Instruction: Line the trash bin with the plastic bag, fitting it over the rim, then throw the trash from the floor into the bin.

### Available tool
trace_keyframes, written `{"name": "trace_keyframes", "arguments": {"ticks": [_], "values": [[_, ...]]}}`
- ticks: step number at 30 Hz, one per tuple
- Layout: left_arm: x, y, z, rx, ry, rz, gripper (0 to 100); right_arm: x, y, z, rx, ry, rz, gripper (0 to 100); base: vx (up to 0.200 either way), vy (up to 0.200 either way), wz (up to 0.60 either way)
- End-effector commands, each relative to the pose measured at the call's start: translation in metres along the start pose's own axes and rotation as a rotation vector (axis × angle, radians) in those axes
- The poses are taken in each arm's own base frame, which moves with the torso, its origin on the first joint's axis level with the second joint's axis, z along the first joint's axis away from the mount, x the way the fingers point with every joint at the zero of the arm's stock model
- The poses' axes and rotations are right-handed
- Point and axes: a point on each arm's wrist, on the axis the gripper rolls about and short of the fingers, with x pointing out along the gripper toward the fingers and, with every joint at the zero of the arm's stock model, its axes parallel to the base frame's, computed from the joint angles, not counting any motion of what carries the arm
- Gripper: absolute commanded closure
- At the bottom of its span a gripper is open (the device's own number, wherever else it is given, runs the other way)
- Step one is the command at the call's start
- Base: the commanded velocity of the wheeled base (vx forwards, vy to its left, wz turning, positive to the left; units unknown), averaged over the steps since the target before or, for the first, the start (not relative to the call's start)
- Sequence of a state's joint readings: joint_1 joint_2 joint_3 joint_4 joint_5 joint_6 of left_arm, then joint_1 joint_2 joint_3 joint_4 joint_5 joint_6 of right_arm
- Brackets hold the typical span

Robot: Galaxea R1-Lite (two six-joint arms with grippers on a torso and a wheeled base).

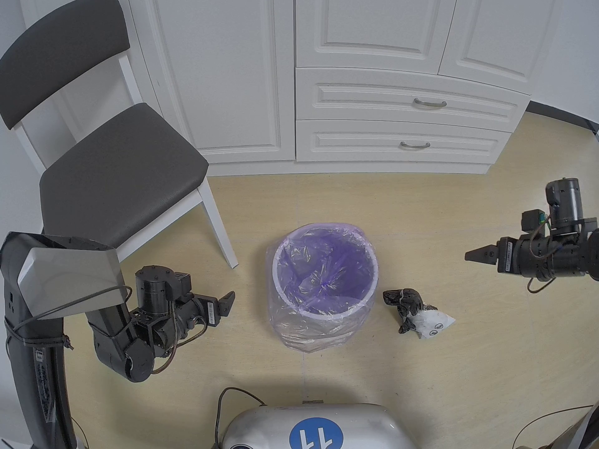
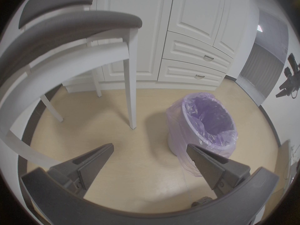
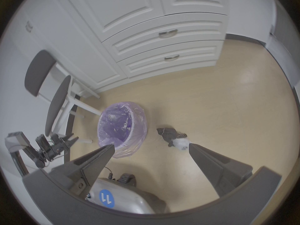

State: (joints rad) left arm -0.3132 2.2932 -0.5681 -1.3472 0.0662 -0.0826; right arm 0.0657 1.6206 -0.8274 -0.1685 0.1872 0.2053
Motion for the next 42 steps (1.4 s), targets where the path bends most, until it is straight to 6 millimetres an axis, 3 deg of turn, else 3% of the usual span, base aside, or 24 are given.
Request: {"name": "trace_keyframes", "arguments": {"ticks": [1,7,12,18,22,31,42], "values": [[0.012,0.008,0.001,-0.057,0.028,-0.046,0,-0.048,0.004,-0.018,0.093,-0.084,-0.012,0,0.0,0.0,0.0],[0.024,0.004,0.009,-0.144,0.068,-0.047,0,-0.071,0.007,-0.025,0.12,-0.146,-0.037,0,0.0,0.0,0.0],[0.021,0.003,0.024,-0.163,0.099,-0.043,0,-0.089,0.013,-0.024,0.103,-0.2,-0.014,0,0.0,0.0,0.0],[0.022,0.001,0.042,-0.166,0.179,-0.05,0,-0.094,0.015,-0.023,0.096,-0.217,-0.008,0,0.0,0.0,0.0],[0.025,0.001,0.043,-0.17,0.24,-0.072,0,-0.093,0.014,-0.023,0.099,-0.215,-0.01,0,0.0,0.0,0.0],[0.031,0.003,0.028,-0.179,0.297,-0.118,0,-0.091,0.013,-0.024,0.099,-0.205,-0.013,0,0.0,0.0,0.0],[0.051,0.013,-0.009,-0.186,0.258,-0.102,0,-0.081,0.013,-0.026,0.096,-0.165,-0.016,0,0.0,0.0,0.0]]}}
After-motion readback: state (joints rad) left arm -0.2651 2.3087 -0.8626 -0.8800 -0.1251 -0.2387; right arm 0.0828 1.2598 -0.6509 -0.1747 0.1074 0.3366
